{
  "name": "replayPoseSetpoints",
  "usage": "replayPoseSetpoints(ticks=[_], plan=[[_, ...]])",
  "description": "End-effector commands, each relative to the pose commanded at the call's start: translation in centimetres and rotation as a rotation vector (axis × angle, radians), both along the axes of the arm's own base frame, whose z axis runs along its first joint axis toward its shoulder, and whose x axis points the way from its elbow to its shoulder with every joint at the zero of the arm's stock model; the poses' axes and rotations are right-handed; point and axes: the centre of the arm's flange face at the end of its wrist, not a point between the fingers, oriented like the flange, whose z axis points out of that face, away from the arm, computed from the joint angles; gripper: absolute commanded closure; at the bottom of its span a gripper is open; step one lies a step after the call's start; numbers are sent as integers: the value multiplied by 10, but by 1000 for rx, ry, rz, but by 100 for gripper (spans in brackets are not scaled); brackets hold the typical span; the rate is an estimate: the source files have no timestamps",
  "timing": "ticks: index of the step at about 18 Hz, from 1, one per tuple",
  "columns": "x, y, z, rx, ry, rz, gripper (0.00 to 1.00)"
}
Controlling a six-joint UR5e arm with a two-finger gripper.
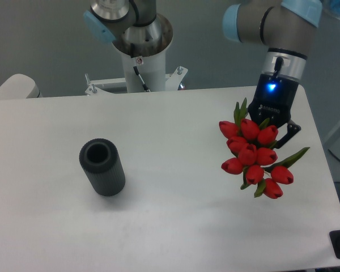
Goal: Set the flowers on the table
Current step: 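Carry the red tulip bunch with the gripper down toward the table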
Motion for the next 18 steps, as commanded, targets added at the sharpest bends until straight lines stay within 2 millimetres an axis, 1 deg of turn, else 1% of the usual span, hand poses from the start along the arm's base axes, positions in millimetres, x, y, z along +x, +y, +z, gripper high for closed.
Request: replayPoseSetpoints(ticks=[2,6,7,8,11,14,17,18], plan=[[2,2,-3,-43,13,13,69],[7,16,5,-167,87,47,69],[10,23,5,-200,107,49,70],[18,41,8,-258,146,47,72],[18,40,2,-308,159,67,72],[32,56,-3,-371,191,52,72],[41,61,-14,-461,241,20,72],[46,61,-22,-494,245,17,72]])
